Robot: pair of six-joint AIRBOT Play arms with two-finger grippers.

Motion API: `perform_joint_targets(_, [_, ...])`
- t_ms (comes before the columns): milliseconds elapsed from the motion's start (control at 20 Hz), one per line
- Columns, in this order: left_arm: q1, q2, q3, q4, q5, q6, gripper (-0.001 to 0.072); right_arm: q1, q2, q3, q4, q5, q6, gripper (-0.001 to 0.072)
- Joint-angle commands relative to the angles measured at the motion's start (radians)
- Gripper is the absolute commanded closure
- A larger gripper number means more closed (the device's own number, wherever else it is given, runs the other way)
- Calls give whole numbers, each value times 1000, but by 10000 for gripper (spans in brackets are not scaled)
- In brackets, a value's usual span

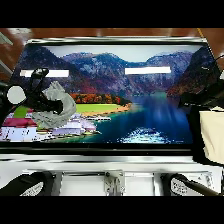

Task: Fold the shirts.

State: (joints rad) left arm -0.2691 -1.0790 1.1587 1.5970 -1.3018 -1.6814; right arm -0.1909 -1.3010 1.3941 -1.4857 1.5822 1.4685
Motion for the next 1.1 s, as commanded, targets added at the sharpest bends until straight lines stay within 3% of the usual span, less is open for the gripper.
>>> perform_joint_targets(0, [1,1,0,0,1,0,131,1,0,0,0,0,0,16])
perform_joint_targets(650, [1,1,0,0,0,0,131,1,0,0,0,-2,-2,17])
perform_joint_targets(800, [1,0,0,0,1,-2,131,1,0,0,0,-72,-3,17])
perform_joint_targets(1050, [1,0,0,-67,81,-16,132,1,0,0,2,-87,-3,17])
